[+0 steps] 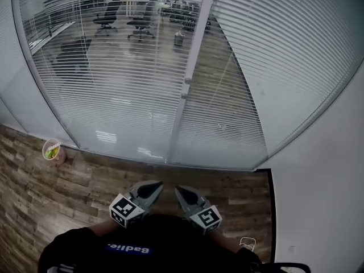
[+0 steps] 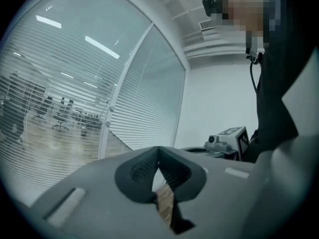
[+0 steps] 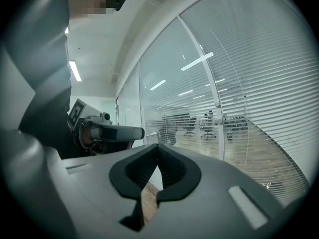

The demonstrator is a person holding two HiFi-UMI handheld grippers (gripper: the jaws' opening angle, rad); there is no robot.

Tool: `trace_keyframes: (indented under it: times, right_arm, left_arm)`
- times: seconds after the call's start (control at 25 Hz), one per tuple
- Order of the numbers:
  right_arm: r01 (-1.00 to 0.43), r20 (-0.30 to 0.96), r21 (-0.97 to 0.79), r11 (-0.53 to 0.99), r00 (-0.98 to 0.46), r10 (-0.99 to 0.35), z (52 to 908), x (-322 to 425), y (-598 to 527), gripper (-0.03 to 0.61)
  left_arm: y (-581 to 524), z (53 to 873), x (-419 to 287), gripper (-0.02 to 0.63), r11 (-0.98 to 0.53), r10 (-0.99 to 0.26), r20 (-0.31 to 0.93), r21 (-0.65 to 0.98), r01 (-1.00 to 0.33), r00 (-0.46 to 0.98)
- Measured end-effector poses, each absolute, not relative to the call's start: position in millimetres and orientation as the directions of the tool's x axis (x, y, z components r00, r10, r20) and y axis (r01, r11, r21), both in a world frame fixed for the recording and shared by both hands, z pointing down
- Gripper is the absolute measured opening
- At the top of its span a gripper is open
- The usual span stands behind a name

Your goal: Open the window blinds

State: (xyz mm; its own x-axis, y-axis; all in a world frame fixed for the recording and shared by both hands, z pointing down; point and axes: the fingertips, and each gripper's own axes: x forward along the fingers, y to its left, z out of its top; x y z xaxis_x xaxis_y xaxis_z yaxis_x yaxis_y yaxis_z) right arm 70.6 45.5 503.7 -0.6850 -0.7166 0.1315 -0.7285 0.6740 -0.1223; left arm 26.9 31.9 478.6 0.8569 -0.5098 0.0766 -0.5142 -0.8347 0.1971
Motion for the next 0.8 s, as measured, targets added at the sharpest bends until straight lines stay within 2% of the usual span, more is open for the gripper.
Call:
trace_keyframes:
  times: [0.8]
  right_arm:
    - [-0.685,0.141,-0.124,0.718,-0.728,-0.671,499.2,49.8,33.2,0.002]
  left_arm:
    - [26.2,473.0,6.6,0.000,-0.803,-0.568,0.062,0.174,-0.570,0.821]
